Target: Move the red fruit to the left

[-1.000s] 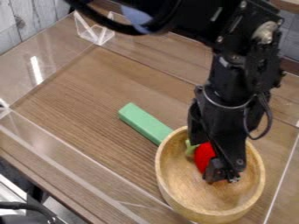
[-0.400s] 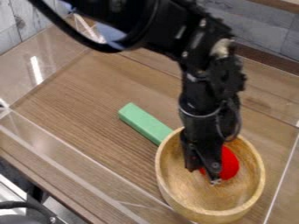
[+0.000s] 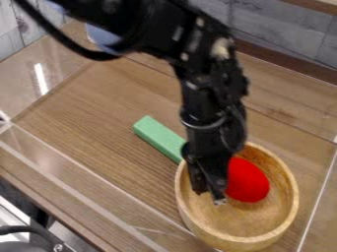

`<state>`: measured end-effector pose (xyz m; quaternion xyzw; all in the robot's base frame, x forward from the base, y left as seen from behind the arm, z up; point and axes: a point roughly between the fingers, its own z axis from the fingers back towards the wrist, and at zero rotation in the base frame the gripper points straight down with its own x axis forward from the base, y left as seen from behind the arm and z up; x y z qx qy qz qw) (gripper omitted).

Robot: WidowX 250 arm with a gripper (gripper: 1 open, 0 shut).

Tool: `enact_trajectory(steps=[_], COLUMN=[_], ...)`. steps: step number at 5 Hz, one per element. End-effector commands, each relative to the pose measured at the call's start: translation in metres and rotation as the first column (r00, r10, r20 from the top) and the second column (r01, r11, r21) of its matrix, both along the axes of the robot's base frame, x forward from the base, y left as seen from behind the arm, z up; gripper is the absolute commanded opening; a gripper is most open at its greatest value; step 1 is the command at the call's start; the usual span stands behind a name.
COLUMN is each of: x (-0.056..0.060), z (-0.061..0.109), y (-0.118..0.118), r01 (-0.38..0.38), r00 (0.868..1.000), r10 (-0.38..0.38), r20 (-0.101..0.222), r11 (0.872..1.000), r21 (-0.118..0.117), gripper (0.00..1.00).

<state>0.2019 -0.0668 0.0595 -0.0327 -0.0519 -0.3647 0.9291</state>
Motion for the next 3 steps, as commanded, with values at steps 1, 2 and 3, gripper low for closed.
enact_trajectory(steps=[1,2,3], x=[0.001,-0.006,-0.012], z=[0.014,0.015,0.015], y=[0.003,-0.003,-0.009], r01=[0.029,-0.008,-0.047], r00=[0.999,1.0,0.999], r10=[-0.029,0.008,0.047], r20=[0.021,0.016,0.008], r11=[1.0,1.0,0.999], r21=[-0.01,-0.012,-0.015], gripper=[1.0,0.0,1.0])
